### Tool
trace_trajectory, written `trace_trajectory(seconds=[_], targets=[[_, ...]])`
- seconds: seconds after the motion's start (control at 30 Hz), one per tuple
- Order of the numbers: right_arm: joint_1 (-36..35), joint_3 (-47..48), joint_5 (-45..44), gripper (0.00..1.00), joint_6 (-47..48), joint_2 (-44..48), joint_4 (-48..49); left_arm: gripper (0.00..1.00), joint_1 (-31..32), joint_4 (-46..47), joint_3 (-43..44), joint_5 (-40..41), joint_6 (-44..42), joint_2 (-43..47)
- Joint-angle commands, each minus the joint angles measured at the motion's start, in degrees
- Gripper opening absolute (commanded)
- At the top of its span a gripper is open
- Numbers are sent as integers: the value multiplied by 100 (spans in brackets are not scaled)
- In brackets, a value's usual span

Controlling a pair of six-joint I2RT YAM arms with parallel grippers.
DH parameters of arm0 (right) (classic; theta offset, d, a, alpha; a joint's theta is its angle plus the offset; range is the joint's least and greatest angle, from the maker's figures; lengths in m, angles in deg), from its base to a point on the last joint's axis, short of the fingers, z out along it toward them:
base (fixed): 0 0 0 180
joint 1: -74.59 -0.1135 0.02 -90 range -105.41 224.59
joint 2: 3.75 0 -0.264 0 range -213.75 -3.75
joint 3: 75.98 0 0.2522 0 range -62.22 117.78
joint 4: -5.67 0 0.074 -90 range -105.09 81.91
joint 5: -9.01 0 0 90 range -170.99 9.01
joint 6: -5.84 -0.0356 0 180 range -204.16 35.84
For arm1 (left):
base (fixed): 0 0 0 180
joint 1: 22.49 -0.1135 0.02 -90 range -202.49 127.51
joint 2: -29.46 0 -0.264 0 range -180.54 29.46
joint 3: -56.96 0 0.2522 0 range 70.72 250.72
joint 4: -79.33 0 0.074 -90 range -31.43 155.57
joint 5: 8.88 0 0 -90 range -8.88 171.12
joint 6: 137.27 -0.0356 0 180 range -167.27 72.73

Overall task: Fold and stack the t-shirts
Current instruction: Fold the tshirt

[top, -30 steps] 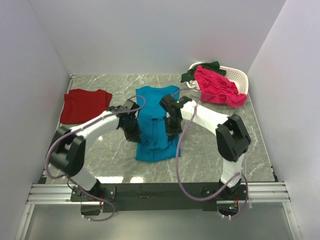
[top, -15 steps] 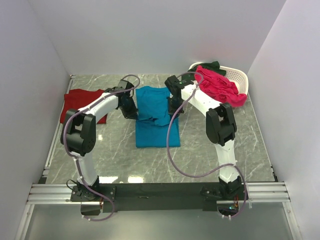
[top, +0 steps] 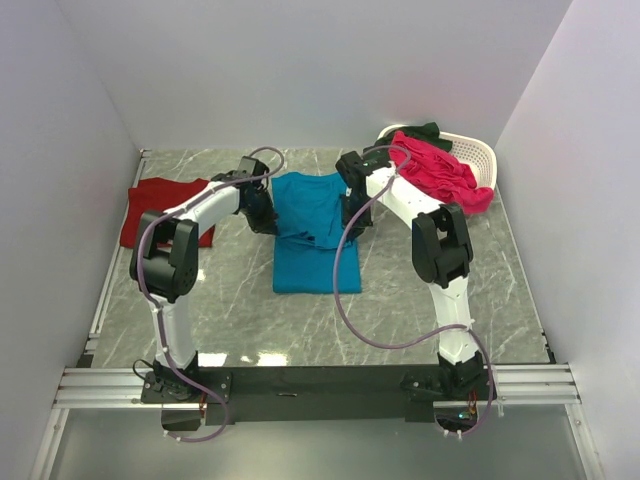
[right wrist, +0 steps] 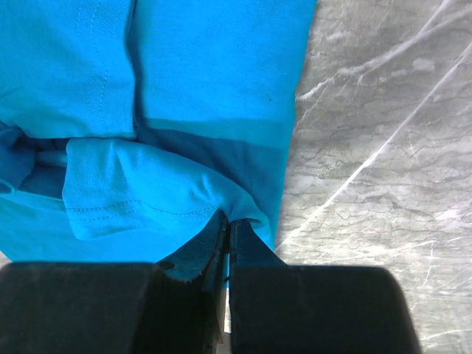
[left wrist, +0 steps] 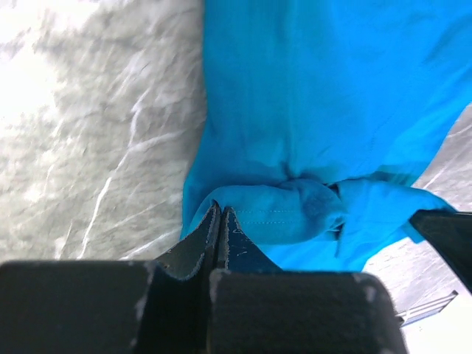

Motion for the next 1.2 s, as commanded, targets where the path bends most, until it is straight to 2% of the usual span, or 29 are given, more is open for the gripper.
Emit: trace_trajectory(seconds=[0.0,0.03,0.1,0.13,0.17,0.23,0.27,0.37,0.47,0.6,0.7,0.83,1.03,1.17], targets=[[44,272,-25,0,130,-79,-16,0,-38,265,346,-217,-228,-96],[53,298,-7,0,131,-97,10,0,-46,265,382,-226,-236,-113],[79,429,37,12,148,-123,28,2,-55,248,513,-235,-210,-140],[79,517,45,20,157,-123,11,7,-64,239,575,-227,-184,-123],[88,700,46,38,157,-115,-33,25,-73,230,680,-209,-132,-88],[106,877,11,52,183,-44,-68,47,-81,177,777,-8,-79,-17],[106,1043,-16,54,183,-9,-138,64,-81,160,821,98,-52,105],[106,1255,-209,56,166,193,-235,82,-73,229,752,520,88,482],[88,1037,-166,57,87,579,-8,87,-64,458,384,565,220,930],[36,650,439,56,-10,879,327,88,120,950,-337,258,343,1362],[-113,650,941,55,60,704,213,88,427,1284,-874,11,475,1547],[-351,248,977,54,113,641,151,88,1076,1811,-1384,-138,546,1854],[-378,-536,1100,54,78,624,485,88,1693,2523,-1832,-261,64,1829],[-378,-520,1004,54,130,387,520,88,1948,2919,-2025,-332,-130,1566]])
